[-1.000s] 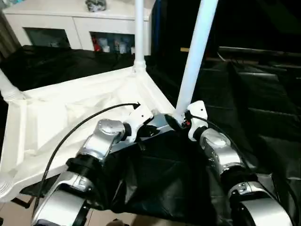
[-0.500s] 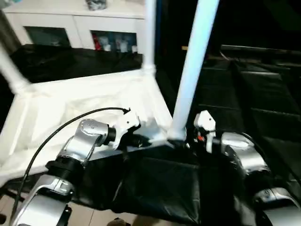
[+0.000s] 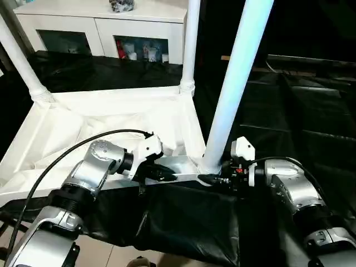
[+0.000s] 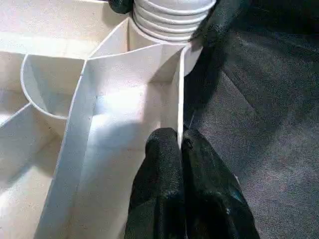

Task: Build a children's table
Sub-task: Rotate leg to tighten

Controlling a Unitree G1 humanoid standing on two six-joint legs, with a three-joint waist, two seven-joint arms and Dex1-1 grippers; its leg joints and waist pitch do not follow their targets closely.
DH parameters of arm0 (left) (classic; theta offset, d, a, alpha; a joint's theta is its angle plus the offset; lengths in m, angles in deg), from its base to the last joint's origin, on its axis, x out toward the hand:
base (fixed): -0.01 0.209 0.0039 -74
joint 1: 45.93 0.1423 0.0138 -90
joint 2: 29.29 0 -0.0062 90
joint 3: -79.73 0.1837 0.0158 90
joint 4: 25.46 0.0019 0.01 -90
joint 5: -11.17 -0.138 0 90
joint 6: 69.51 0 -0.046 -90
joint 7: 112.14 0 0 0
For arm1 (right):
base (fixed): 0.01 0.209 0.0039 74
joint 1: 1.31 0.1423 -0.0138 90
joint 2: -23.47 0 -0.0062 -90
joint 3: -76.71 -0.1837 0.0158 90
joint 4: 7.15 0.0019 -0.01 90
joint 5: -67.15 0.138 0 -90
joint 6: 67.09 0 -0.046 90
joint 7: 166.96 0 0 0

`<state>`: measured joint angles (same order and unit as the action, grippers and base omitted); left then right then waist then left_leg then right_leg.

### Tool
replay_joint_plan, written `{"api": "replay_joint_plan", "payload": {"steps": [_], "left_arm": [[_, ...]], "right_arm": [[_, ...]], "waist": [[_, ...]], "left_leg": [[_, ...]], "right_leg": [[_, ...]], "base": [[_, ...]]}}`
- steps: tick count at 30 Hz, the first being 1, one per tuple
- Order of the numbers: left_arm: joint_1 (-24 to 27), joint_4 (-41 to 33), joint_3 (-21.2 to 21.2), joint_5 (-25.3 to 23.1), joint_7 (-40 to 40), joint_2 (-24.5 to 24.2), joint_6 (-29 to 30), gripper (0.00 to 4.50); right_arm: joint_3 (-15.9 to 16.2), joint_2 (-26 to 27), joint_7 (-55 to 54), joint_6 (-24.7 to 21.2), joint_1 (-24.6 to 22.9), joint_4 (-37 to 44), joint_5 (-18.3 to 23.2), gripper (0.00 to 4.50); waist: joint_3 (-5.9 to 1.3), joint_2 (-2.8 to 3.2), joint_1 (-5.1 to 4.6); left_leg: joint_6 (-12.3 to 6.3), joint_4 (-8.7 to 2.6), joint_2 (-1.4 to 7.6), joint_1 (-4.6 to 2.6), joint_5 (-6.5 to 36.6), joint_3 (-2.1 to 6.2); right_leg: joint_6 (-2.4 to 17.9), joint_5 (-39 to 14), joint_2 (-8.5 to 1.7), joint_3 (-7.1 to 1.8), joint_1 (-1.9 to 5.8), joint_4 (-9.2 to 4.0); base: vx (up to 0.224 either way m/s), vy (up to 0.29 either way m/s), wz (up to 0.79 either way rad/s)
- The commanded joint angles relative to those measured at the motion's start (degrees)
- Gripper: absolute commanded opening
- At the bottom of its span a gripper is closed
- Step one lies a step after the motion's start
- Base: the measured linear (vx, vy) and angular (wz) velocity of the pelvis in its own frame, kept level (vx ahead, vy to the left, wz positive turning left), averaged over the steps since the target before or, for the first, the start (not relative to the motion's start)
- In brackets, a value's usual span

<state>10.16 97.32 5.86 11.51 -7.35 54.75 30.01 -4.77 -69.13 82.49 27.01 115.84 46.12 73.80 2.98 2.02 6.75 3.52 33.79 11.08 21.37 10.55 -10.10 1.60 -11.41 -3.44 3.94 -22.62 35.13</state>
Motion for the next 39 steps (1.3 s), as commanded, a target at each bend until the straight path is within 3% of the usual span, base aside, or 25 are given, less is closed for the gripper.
{"api": "replay_joint_plan", "payload": {"steps": [1, 7, 10, 13, 15, 17, 19, 22, 25, 26, 27, 32, 35, 39], "left_arm": [[-0.82, -2.06, -1.73, 1.19, 4.64, 1.54, -1.01, 0.00], [-0.75, -1.46, -2.81, -0.18, 11.22, 3.39, -0.34, 0.00], [-1.22, -0.78, -3.42, -1.26, 17.44, 6.47, 0.85, 0.00], [-2.47, 0.49, -4.07, -2.35, 24.40, 9.72, 1.73, 0.00], [-3.41, 1.56, -4.79, -2.57, 28.43, 11.47, 2.05, 0.00], [-4.84, 3.12, -5.91, -2.94, 35.17, 14.83, 2.46, 0.00], [-5.25, 3.46, -5.99, -3.31, 37.32, 16.36, 2.47, 0.00], [-5.28, 3.51, -6.02, -3.58, 37.65, 16.68, 2.43, 0.00], [-4.22, 2.27, -4.72, -3.61, 33.93, 16.03, 1.29, 0.00], [-4.14, 2.17, -4.66, -3.56, 33.59, 15.83, 1.26, 0.00], [-3.90, 1.99, -4.55, -3.39, 32.59, 15.35, 1.17, 0.00], [-1.96, 0.44, -3.57, -2.77, 26.46, 11.88, 0.10, 0.00], [-0.85, -0.58, -2.95, -1.99, 21.75, 9.67, -0.42, 0.00], [-0.37, -0.55, -2.71, -1.20, 17.20, 7.42, -1.53, 0.00]], "right_arm": [[3.58, 3.56, 0.60, -0.61, -1.27, -0.81, -0.56, 3.09], [1.48, 6.18, -7.69, -1.30, -0.44, -3.55, -1.42, 2.79], [0.21, 9.24, -18.41, -0.44, -0.07, -6.00, -3.85, 2.76], [-1.67, 12.61, -28.70, -0.81, 1.23, -9.13, -5.00, 2.75], [-2.80, 14.43, -34.19, -0.82, 2.24, -10.96, -5.34, 2.75], [-4.54, 17.87, -44.17, -0.61, 4.59, -14.70, -5.71, 2.75], [-5.21, 19.70, -48.39, -0.26, 5.97, -16.52, -5.89, 2.75], [-5.43, 20.19, -49.35, -0.03, 6.35, -17.06, -6.11, 2.75], [-6.05, 20.45, -47.45, 3.20, 7.60, -18.12, -6.02, 2.75], [-6.24, 20.36, -47.26, 3.39, 7.61, -18.15, -5.84, 3.30], [-6.63, 20.03, -47.10, 3.71, 7.70, -18.45, -5.59, 3.30], [-6.30, 16.10, -44.89, 6.91, 7.61, -18.90, -6.47, 3.78], [-5.94, 12.93, -41.57, 9.63, 7.77, -19.17, -7.08, 3.78], [-5.78, 9.63, -35.47, 11.54, 8.32, -19.25, -6.63, 3.78]], "waist": [[-3.74, -0.14, 0.09], [-3.22, 0.02, -0.37], [-3.02, -0.04, -0.80], [-3.00, -0.40, -1.29], [-3.00, -0.22, -1.55], [-3.06, -0.51, -1.86], [-3.21, -0.41, -1.78], [-3.35, -0.39, -1.66], [-3.51, -0.24, -1.59], [-3.62, -0.20, -1.59], [-3.64, -0.20, -1.58], [-3.80, 0.12, -1.77], [-3.92, 0.07, -1.67], [-3.85, 0.15, -1.53]], "left_leg": [[-3.95, -3.79, 2.67, -0.65, 9.28, 0.78], [-1.85, -4.31, 2.58, -0.99, 13.93, 0.92], [-0.42, -4.61, 2.63, -1.39, 15.67, 1.10], [0.37, -4.78, 2.50, -1.40, 16.19, 1.21], [0.14, -4.74, 2.42, -1.43, 16.68, 1.25], [0.03, -4.78, 2.38, -1.38, 15.79, 1.19], [-0.23, -4.60, 2.26, -1.24, 14.65, 1.11], [-0.90, -4.55, 2.26, -1.01, 13.16, 1.04], [-1.82, -4.39, 2.27, -0.74, 11.61, 0.99], [-2.13, -4.32, 2.32, -0.70, 10.78, 0.97], [-2.29, -4.31, 2.31, -0.63, 10.32, 0.99], [-3.00, -4.10, 2.30, -0.43, 9.65, 0.92], [-4.11, -3.72, 2.23, -0.38, 7.86, 0.71], [-4.68, -3.67, 2.35, -0.37, 7.98, 0.69]], "right_leg": [[13.55, -7.85, -5.21, -2.81, 2.78, -4.04], [11.78, -16.30, -5.32, -2.87, 2.50, -5.07], [10.20, -20.92, -5.42, -2.99, 2.16, -5.56], [9.94, -21.55, -5.39, -2.95, 2.18, -5.60], [9.71, -21.95, -5.49, -2.99, 2.16, -5.76], [9.72, -20.71, -5.36, -3.05, 2.09, -5.67], [9.81, -19.20, -5.51, -3.14, 2.20, -5.61], [9.93, -16.25, -5.47, -3.19, 2.35, -5.34], [10.72, -12.56, -5.43, -3.11, 2.56, -4.93], [11.19, -10.53, -5.36, -3.12, 2.63, -4.66], [11.42, -9.49, -5.30, -3.08, 2.70, -4.52], [12.93, -5.91, -5.32, -3.00, 2.93, -4.09], [13.79, -2.96, -5.25, -3.04, 2.90, -3.82], [14.26, -3.40, -5.12, -2.89, 3.00, -3.73]], "base": [[0.000, 0.000, 0.00], [0.000, 0.000, 0.00], [0.000, 0.000, 0.00], [0.000, 0.000, 0.00], [0.000, 0.000, 0.00], [0.000, 0.000, 0.00], [0.000, 0.000, 0.00], [0.000, 0.000, 0.00], [0.000, 0.000, 0.00], [0.000, 0.000, 0.00], [0.000, 0.000, 0.00], [0.000, 0.000, 0.00], [0.000, 0.000, 0.00], [0.000, 0.000, 0.00]]}}
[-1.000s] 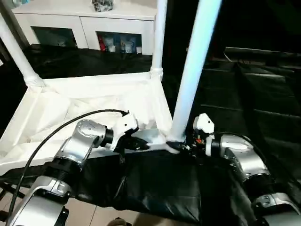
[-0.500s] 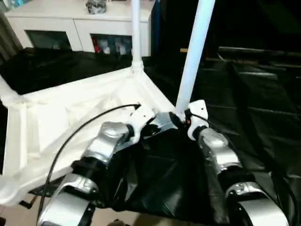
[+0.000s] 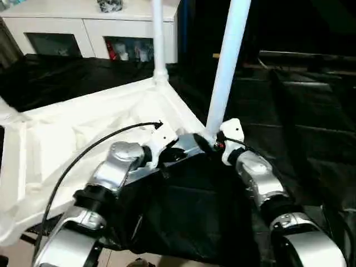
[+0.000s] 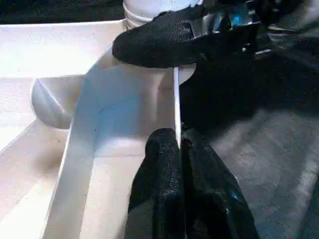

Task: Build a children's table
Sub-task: Rotate leg to tighten

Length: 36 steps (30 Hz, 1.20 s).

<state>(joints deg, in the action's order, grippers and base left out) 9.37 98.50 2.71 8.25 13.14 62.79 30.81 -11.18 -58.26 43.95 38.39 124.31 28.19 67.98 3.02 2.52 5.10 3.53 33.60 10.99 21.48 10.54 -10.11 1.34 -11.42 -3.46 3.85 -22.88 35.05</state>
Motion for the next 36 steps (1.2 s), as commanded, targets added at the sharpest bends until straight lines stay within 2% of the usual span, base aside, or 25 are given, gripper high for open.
{"api": "replay_joint_plan", "payload": {"steps": [1, 3, 7, 8, 10, 11, 14, 16, 18, 20, 22, 25, 27, 29, 30, 31, 32, 33, 34, 35, 36], "left_arm": [[0.42, -1.73, 0.44, 2.06, -3.30, -0.63, -2.33, 0.00], [0.69, -1.79, 0.78, 2.52, -6.40, -2.43, -2.66, 0.00], [0.77, -1.76, 0.83, 2.76, -8.64, -3.81, -2.82, 0.00], [0.87, -1.97, 0.98, 3.15, -11.00, -5.01, -2.89, 0.00], [0.89, -2.03, 1.20, 3.35, -12.16, -5.65, -3.11, 0.00], [0.94, -2.35, 1.33, 3.63, -13.06, -6.05, -3.03, 0.00], [0.93, -2.68, 1.41, 3.92, -13.80, -6.31, -2.73, 0.00], [0.62, -3.39, 1.69, 4.53, -15.37, -6.68, -2.15, 0.00], [0.53, -3.52, 1.80, 4.70, -15.89, -6.80, -2.12, 0.00], [0.58, -3.76, 2.10, 5.00, -16.95, -7.25, -2.05, 0.00], [0.97, -4.09, 2.25, 5.06, -17.75, -7.68, -1.93, 0.00], [1.30, -4.26, 2.21, 4.95, -17.76, -7.73, -1.93, 0.00], [1.39, -3.64, 2.05, 4.03, -15.57, -6.97, -2.11, 0.00], [1.27, -3.18, 1.97, 3.57, -14.35, -6.57, -2.29, 0.00], [1.24, -3.10, 1.95, 3.50, -14.13, -6.51, -2.30, 0.00], [0.82, -2.36, 1.46, 2.92, -11.22, -5.49, -1.97, 0.00], [0.79, -2.32, 1.43, 2.89, -11.02, -5.42, -1.94, 0.00], [0.24, -1.71, 0.90, 2.35, -7.30, -4.04, -1.17, 0.00], [-0.13, -1.41, 0.73, 1.95, -5.08, -3.20, -0.71, 0.00], [-0.52, -1.21, 0.53, 1.64, -2.89, -2.18, 0.04, 0.00], [-0.86, -1.14, 0.40, 1.40, -0.92, -1.14, 0.67, 0.00]], "right_arm": [[0.64, -1.24, 3.07, 0.16, -0.14, -1.32, -0.81, 3.78], [0.87, -3.07, 10.10, 0.54, -0.07, -0.80, 0.38, 3.78], [1.96, -4.36, 16.90, 0.57, -0.55, -0.06, 1.43, 3.78], [2.83, -5.31, 23.56, -0.87, -1.32, 1.17, 2.90, 3.63], [3.28, -5.75, 26.99, -1.68, -1.73, 1.67, 3.64, 3.63], [3.87, -6.14, 29.55, -2.02, -2.33, 2.32, 4.00, 3.44], [4.16, -6.34, 32.15, -2.75, -2.87, 3.04, 4.54, 3.34], [5.26, -6.80, 37.80, -3.86, -4.16, 4.76, 5.40, 3.11], [5.64, -6.92, 38.77, -3.86, -4.38, 4.97, 5.37, 2.98], [6.12, -7.16, 40.71, -4.36, -4.75, 5.49, 5.58, 2.84], [6.16, -7.15, 41.29, -5.07, -5.02, 5.89, 5.93, 2.77], [6.24, -6.98, 41.16, -5.29, -5.24, 6.16, 5.87, 2.75], [5.55, -6.10, 38.76, -6.05, -5.72, 6.88, 5.98, 2.74], [5.22, -5.68, 37.54, -6.18, -5.78, 6.81, 5.96, 2.74], [5.16, -5.60, 37.35, -6.12, -5.79, 6.79, 5.92, 2.74], [4.64, -4.50, 33.54, -6.03, -5.63, 6.05, 5.07, 2.74], [4.61, -4.42, 33.26, -6.04, -5.61, 5.99, 5.00, 2.74], [4.04, -2.79, 26.94, -4.88, -5.20, 5.02, 3.59, 2.74], [3.39, -1.51, 23.01, -5.09, -4.77, 4.40, 3.35, 2.74], [2.64, -0.13, 19.26, -5.92, -4.21, 3.65, 3.38, 2.74], [2.19, 1.11, 15.64, -5.75, -3.78, 3.03, 2.99, 2.74]], "waist": [[-3.87, -0.26, 0.15], [-3.82, -0.58, 0.22], [-3.83, -0.47, 0.44], [-3.83, -0.65, 0.47], [-3.86, -0.56, 0.55], [-3.90, -0.66, 0.66], [-3.91, -0.72, 0.90], [-3.87, -0.99, 1.12], [-3.95, -0.82, 1.61], [-3.90, -0.93, 1.71], [-3.89, -0.91, 1.81], [-3.95, -0.57, 1.78], [-4.00, -0.96, 1.73], [-3.93, -0.84, 1.72], [-3.82, -0.83, 1.70], [-3.79, -1.16, 1.62], [-3.60, -1.01, 1.51], [-3.53, -0.98, 1.43], [-3.40, -1.46, 1.23], [-3.33, -1.18, 1.23], [-3.29, -1.19, 0.98]], "left_leg": [[-4.75, -3.47, 2.49, -0.55, 8.11, 0.66], [-4.95, -3.44, 2.53, -0.53, 8.52, 0.53], [-5.49, -3.37, 2.65, -0.44, 8.43, 0.55], [-5.79, -3.30, 2.55, -0.49, 8.85, 0.47], [-6.23, -3.29, 2.64, -0.36, 8.48, 0.54], [-6.32, -3.24, 2.71, -0.40, 8.25, 0.54], [-6.46, -3.23, 2.78, -0.47, 7.92, 0.56], [-6.46, -3.26, 2.74, -0.51, 8.07, 0.52], [-6.41, -3.24, 2.87, -0.55, 7.69, 0.58], [-6.17, -3.30, 2.81, -0.53, 7.76, 0.59], [-6.04, -3.34, 2.83, -0.52, 7.76, 0.63], [-5.68, -3.31, 2.80, -0.51, 7.73, 0.66], [-5.53, -3.30, 2.78, -0.53, 7.55, 0.62], [-5.43, -3.35, 2.77, -0.54, 7.74, 0.64], [-5.15, -3.41, 2.77, -0.59, 8.55, 0.64], [-4.96, -3.47, 2.80, -0.62, 8.92, 0.58], [-4.32, -3.64, 2.78, -0.71, 9.85, 0.67], [-3.55, -3.74, 2.77, -0.82, 10.69, 0.69], [-3.23, -3.87, 2.74, -0.83, 11.07, 0.68], [-2.35, -4.06, 2.67, -1.04, 12.16, 0.89], [-1.57, -4.18, 2.64, -1.05, 12.45, 0.89]], "right_leg": [[14.56, -3.46, -5.05, -2.81, 3.17, -3.65], [14.79, -3.89, -5.00, -2.82, 3.16, -3.60], [14.88, -4.58, -5.01, -2.73, 3.16, -3.54], [15.09, -4.70, -4.91, -2.67, 3.18, -3.57], [15.15, -4.31, -4.96, -2.67, 3.20, -3.47], [15.25, -3.94, -5.00, -2.67, 3.12, -3.39], [15.30, -4.40, -5.08, -2.67, 3.04, -3.40], [15.19, -5.23, -5.09, -2.67, 3.09, -3.53], [14.97, -5.25, -5.09, -2.68, 2.89, -3.42], [15.00, -5.58, -5.14, -2.65, 2.89, -3.45], [14.84, -5.92, -5.16, -2.67, 2.91, -3.44], [14.90, -5.42, -5.15, -2.65, 2.89, -3.40], [14.82, -5.11, -5.12, -2.67, 2.97, -3.37], [14.69, -5.69, -5.12, -2.64, 2.90, -3.49], [14.47, -7.14, -5.14, -2.64, 2.83, -3.68], [14.31, -7.87, -5.17, -2.68, 2.83, -3.77], [13.85, -10.16, -5.26, -2.72, 2.72, -4.00], [13.19, -12.43, -5.38, -2.79, 2.63, -4.29], [12.75, -13.71, -5.35, -2.81, 2.58, -4.46], [11.92, -16.90, -5.56, -2.85, 2.57, -4.76], [11.33, -18.36, -5.47, -2.88, 2.45, -4.86]], "base": [[0.000, 0.000, 0.00], [0.000, 0.000, 0.00], [0.000, 0.000, 0.00], [0.000, 0.000, 0.00], [0.000, 0.000, 0.00], [0.000, 0.000, 0.00], [0.000, 0.000, 0.00], [0.000, 0.000, 0.00], [0.000, 0.000, 0.00], [0.000, 0.000, 0.00], [0.000, 0.000, 0.00], [0.000, 0.000, 0.00], [0.000, 0.000, 0.00], [0.000, 0.000, 0.00], [0.000, 0.000, 0.00], [0.000, 0.000, 0.00], [0.000, 0.000, 0.00], [0.000, 0.000, 0.00], [0.000, 0.000, 0.00], [0.000, 0.000, 0.00], [0.000, 0.000, 0.00]]}}
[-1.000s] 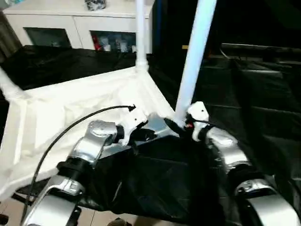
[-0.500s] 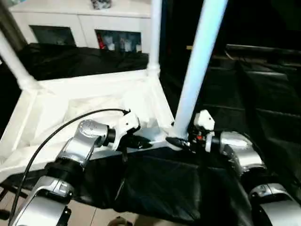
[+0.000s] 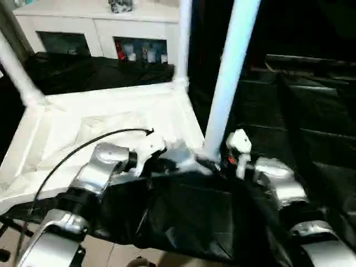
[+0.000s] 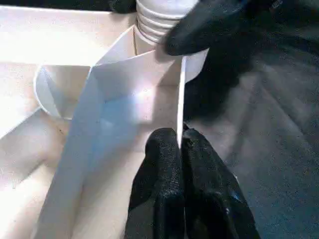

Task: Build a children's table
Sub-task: Rotate leg to tighten

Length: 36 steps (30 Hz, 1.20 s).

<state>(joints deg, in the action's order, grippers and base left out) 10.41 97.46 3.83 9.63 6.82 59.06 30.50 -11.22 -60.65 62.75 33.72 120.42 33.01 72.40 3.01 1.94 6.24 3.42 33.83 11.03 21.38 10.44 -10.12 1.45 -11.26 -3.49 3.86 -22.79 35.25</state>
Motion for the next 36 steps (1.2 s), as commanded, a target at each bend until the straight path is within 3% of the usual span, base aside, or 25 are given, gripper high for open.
{"api": "replay_joint_plan", "payload": {"steps": [1, 2, 4, 7, 12, 13, 15, 19, 25, 29, 35, 36], "left_arm": [[-2.40, 0.17, -0.95, -0.42, 8.21, 4.01, 1.62, 0.00], [-2.79, 0.45, -1.23, -0.62, 10.30, 5.17, 2.17, 0.00], [-3.55, 1.03, -1.69, -0.62, 13.41, 7.38, 3.12, 0.00], [-4.65, 2.50, -1.66, -1.66, 18.08, 10.27, 3.35, 0.00], [-4.47, 2.21, -0.80, -2.40, 20.20, 12.90, 2.57, 0.00], [-4.35, 1.94, -0.87, -2.24, 20.08, 13.10, 2.67, 0.00], [-3.88, 1.49, -0.34, -2.26, 18.72, 12.52, 2.51, 0.00], [-3.17, 1.33, 0.02, -1.82, 14.67, 10.43, 1.50, 0.00], [-1.97, -0.18, 0.34, -0.18, 6.39, 6.60, -0.67, 0.00], [-1.73, -0.59, 0.77, 0.90, -0.95, 2.52, -1.97, 0.00], [-1.93, -0.89, 1.02, 2.32, -8.00, -0.89, -1.91, 0.00], [-1.86, -1.00, 1.08, 2.58, -8.95, -1.26, -1.91, 0.00]], "right_arm": [[1.58, 5.01, -7.34, -1.94, 0.82, -2.87, -1.55, 2.74], [1.11, 6.15, -10.77, -2.61, 1.40, -3.73, -1.74, 2.74], [0.39, 8.10, -18.28, -3.33, 2.75, -5.72, -2.56, 2.74], [0.38, 10.45, -25.07, -3.20, 4.29, -8.18, -4.18, 2.74], [2.19, 12.01, -26.66, -0.66, 4.82, -9.20, -6.96, 2.74], [2.07, 12.09, -26.42, -0.51, 4.84, -9.24, -6.90, 3.30], [1.28, 11.74, -25.27, -0.56, 4.77, -9.03, -5.80, 3.46], [0.61, 9.64, -23.29, 0.46, 4.88, -8.59, -4.93, 3.86], [2.10, 5.07, -15.14, 1.35, 5.18, -7.93, -5.36, 3.94], [4.45, 0.49, -1.34, 2.70, 3.75, -4.91, -4.62, 3.94], [7.27, -3.75, 15.75, 0.67, 0.85, 0.24, -1.91, 3.94], [7.85, -4.32, 17.84, -0.01, 0.42, 1.00, -1.65, 3.78]], "waist": [[-3.29, -0.68, -0.26], [-3.27, -1.14, -0.43], [-3.25, -0.76, -0.74], [-3.38, -0.90, -1.01], [-3.64, -0.98, -0.83], [-3.67, -0.91, -0.82], [-3.66, -0.63, -0.89], [-3.57, -0.86, -1.10], [-3.87, -0.94, -1.12], [-3.96, -0.78, -0.61], [-3.81, -0.58, 0.12], [-3.82, -0.54, 0.40]], "left_leg": [[-1.15, -4.51, 2.59, -0.91, 12.94, 1.05], [-1.10, -4.58, 2.61, -0.78, 12.73, 0.97], [-0.52, -4.58, 2.42, -1.00, 13.06, 1.01], [-0.49, -4.53, 2.41, -0.84, 12.74, 0.96], [-2.22, -4.16, 2.23, -0.56, 10.60, 0.80], [-2.43, -4.17, 2.23, -0.48, 10.18, 0.81], [-2.80, -4.16, 2.33, -0.59, 10.22, 0.80], [-2.64, -4.26, 2.31, -0.62, 11.59, 0.78], [-4.24, -3.87, 2.34, -0.32, 8.36, 0.70], [-5.75, -3.55, 2.43, -0.28, 7.53, 0.46], [-5.83, -3.64, 2.77, -0.54, 9.61, 0.49], [-5.72, -3.67, 2.82, -0.55, 9.75, 0.54]], "right_leg": [[10.62, -19.13, -5.49, -2.88, 2.48, -5.17], [10.49, -18.85, -5.46, -2.92, 2.53, -5.13], [10.40, -19.17, -5.36, -2.92, 2.21, -5.27], [10.39, -17.40, -5.36, -3.00, 2.27, -5.21], [10.83, -12.62, -5.36, -3.02, 2.61, -4.84], [10.96, -11.87, -5.31, -3.01, 2.68, -4.74], [11.53, -10.75, -5.22, -2.96, 2.56, -4.67], [11.37, -12.57, -5.25, -2.97, 2.64, -4.87], [12.88, -6.79, -5.22, -2.93, 2.99, -4.11], [14.08, -3.53, -4.90, -2.74, 3.05, -3.67], [14.34, -5.98, -4.97, -2.75, 2.79, -3.96], [14.31, -6.34, -5.00, -2.74, 2.75, -3.92]], "base": [[0.000, 0.000, 0.00], [0.000, 0.000, 0.00], [0.000, 0.000, 0.00], [0.000, 0.000, 0.00], [0.000, 0.000, 0.00], [0.000, 0.000, 0.00], [0.000, 0.000, 0.00], [0.000, 0.000, 0.00], [0.000, 0.000, 0.00], [0.000, 0.000, 0.00], [0.000, 0.000, 0.00], [0.000, 0.000, 0.00]]}}
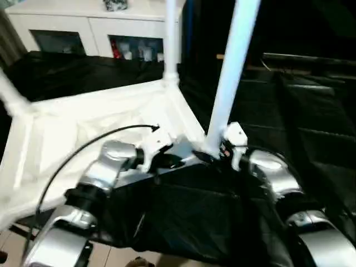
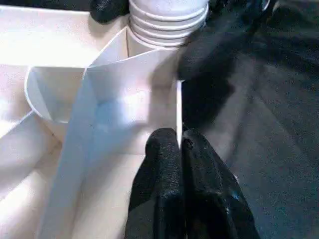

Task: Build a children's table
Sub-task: Rotate leg to tighten

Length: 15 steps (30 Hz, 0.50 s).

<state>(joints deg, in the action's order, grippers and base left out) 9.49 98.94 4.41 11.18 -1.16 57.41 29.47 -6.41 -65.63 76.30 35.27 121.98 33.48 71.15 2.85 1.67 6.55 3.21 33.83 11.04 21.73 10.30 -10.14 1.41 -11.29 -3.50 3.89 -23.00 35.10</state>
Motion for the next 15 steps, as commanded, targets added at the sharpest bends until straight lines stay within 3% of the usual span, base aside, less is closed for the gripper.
{"api": "replay_joint_plan", "payload": {"steps": [1, 8, 12, 15], "left_arm": [[-0.85, -2.65, 0.52, 1.30, -1.87, 0.12, -0.66, 0.00], [-0.22, -3.18, 1.69, 1.66, -5.35, -1.56, -0.31, 0.00], [0.04, -3.10, 1.09, 1.75, -4.74, -1.30, -0.78, 0.00], [0.05, -2.97, 0.75, 1.65, -3.76, -0.79, -0.84, 0.00]], "right_arm": [[3.49, 0.13, 6.28, -2.30, -1.53, 1.22, -0.01, 3.78], [4.34, -0.47, 11.47, -5.16, -3.23, 4.68, 1.96, 3.21], [4.42, -0.33, 12.46, -6.58, -4.05, 6.42, 2.20, 2.82], [4.38, 0.01, 12.05, -6.96, -4.01, 5.94, 2.11, 2.73]], "waist": [[-3.67, -0.30, 0.04], [-3.74, -0.53, 0.28], [-3.68, -1.17, 0.28], [-3.67, -0.99, 0.34]], "left_leg": [[-5.37, -3.71, 2.83, -0.86, 9.91, 0.60], [-4.82, -3.78, 2.92, -0.89, 9.09, 0.70], [-4.72, -3.78, 2.82, -0.85, 8.71, 0.58], [-4.19, -3.84, 2.86, -0.96, 9.08, 0.63]], "right_leg": [[14.41, -6.33, -5.01, -2.76, 3.00, -3.71], [14.14, -6.91, -5.19, -2.80, 3.02, -3.68], [13.74, -7.98, -5.17, -2.75, 2.95, -3.78], [13.43, -8.96, -5.22, -2.77, 2.82, -3.89]], "base": [[0.000, 0.000, 0.00], [0.000, 0.000, 0.00], [0.000, 0.000, 0.00], [0.000, 0.000, 0.00]]}}
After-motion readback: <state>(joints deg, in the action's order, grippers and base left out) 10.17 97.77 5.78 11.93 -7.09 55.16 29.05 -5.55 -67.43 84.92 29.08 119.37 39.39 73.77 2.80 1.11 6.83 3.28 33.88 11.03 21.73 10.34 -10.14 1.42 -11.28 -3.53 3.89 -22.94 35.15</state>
